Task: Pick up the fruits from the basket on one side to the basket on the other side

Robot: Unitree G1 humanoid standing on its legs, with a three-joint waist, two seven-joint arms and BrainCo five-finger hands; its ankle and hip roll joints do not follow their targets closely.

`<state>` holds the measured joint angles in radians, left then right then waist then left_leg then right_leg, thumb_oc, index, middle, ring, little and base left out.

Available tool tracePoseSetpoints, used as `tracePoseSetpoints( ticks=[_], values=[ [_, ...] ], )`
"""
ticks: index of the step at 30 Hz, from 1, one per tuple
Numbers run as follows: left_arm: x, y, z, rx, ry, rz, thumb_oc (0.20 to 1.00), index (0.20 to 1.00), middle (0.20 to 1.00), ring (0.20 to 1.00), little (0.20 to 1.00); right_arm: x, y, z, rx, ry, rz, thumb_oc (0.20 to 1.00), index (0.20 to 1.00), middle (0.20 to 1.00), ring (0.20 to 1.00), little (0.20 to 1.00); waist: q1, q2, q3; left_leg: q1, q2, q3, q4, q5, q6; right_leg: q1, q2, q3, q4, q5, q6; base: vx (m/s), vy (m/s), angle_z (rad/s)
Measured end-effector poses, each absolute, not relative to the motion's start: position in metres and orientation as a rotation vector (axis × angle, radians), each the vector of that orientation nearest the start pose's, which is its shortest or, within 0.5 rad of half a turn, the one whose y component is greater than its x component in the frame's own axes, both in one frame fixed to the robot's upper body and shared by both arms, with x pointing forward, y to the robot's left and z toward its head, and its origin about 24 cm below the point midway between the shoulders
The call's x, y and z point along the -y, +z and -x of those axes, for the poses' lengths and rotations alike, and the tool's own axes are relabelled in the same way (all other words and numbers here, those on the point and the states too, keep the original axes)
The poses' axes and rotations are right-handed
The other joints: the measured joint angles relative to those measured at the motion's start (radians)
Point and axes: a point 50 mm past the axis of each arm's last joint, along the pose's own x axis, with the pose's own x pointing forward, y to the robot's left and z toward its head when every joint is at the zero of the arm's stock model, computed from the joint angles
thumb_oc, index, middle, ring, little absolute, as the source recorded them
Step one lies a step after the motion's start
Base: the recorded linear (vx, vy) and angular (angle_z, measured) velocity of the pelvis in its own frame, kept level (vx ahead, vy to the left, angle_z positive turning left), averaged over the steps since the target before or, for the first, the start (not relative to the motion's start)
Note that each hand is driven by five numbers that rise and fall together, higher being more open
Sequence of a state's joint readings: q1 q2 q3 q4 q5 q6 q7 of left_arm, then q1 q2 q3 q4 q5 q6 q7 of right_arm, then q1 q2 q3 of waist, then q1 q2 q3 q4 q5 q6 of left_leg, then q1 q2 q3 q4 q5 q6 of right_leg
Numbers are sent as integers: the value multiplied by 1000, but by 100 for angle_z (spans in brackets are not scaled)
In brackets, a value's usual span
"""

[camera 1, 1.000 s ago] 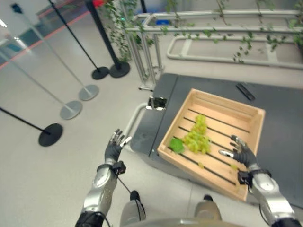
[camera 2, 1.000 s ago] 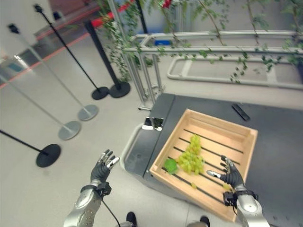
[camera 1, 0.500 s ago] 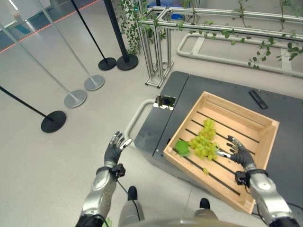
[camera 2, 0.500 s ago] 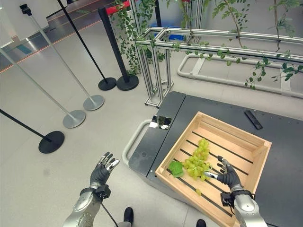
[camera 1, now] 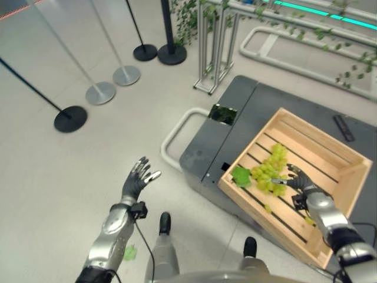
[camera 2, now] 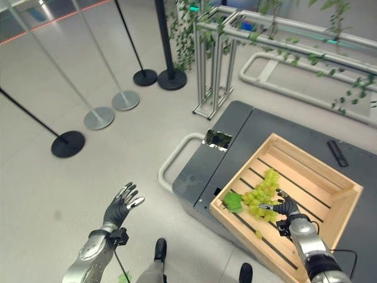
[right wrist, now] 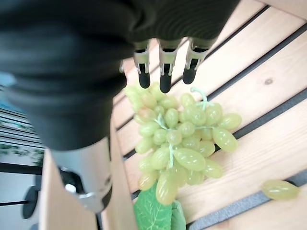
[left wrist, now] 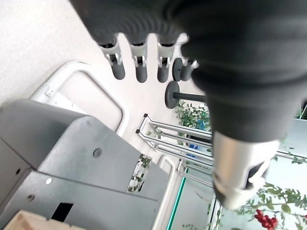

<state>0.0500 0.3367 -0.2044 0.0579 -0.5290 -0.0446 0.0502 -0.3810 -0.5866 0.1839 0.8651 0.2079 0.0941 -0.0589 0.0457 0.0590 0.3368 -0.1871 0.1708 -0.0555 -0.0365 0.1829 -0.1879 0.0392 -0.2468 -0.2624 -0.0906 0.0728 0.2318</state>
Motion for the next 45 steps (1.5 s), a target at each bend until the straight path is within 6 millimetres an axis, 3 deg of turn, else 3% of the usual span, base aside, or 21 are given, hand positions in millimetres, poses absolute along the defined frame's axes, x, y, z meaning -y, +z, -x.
tracePoseSetpoints(
  ticks=[7,16,29,34,40,45],
  values=[
    [-161,34,-254,-84,-153,192,1000,1000,1000,1000,1000,314,-21,-288,-716,-341,406,1000,1000,1000,1000,1000,26,-14,55,-24,-2,-5,11,-2,-2,-8,0,-20,0,-5,-1,-3,7,4],
    [-157,43,-262,-52,-155,193,1000,1000,1000,1000,1000,316,-13,-295,-681,-412,348,1000,1000,1000,1000,1000,32,-20,108,-72,-2,-11,26,-3,-4,-44,3,-24,1,-3,-3,-6,3,1],
    [-153,49,-268,-37,-134,223,1000,1000,1000,1000,1000,305,-8,-306,-639,-470,263,1000,1000,1000,1000,1000,24,-19,115,-98,-1,-10,31,-4,-4,-73,3,-23,6,-3,-4,-5,1,0],
    [-144,50,-270,-39,-158,219,1000,1000,1000,1000,1000,295,-3,-316,-641,-454,317,1000,1000,1000,1000,1000,28,-16,125,-107,0,-15,39,-4,-4,-83,3,-23,17,-4,-5,0,0,0],
    [-131,57,-277,-17,-196,228,1000,1000,1000,1000,1000,277,5,-332,-665,-363,515,1000,1000,1000,1000,1000,28,-14,127,-139,-1,-26,52,-4,-4,-109,4,-23,26,-4,-4,0,0,0],
    [-127,62,-284,1,-190,233,1000,1000,1000,1000,1000,273,17,-341,-635,-345,568,1000,1000,1000,1000,1000,29,-13,141,-143,0,-30,54,-4,-4,-116,5,-23,34,-6,-7,0,0,0]
  ],
)
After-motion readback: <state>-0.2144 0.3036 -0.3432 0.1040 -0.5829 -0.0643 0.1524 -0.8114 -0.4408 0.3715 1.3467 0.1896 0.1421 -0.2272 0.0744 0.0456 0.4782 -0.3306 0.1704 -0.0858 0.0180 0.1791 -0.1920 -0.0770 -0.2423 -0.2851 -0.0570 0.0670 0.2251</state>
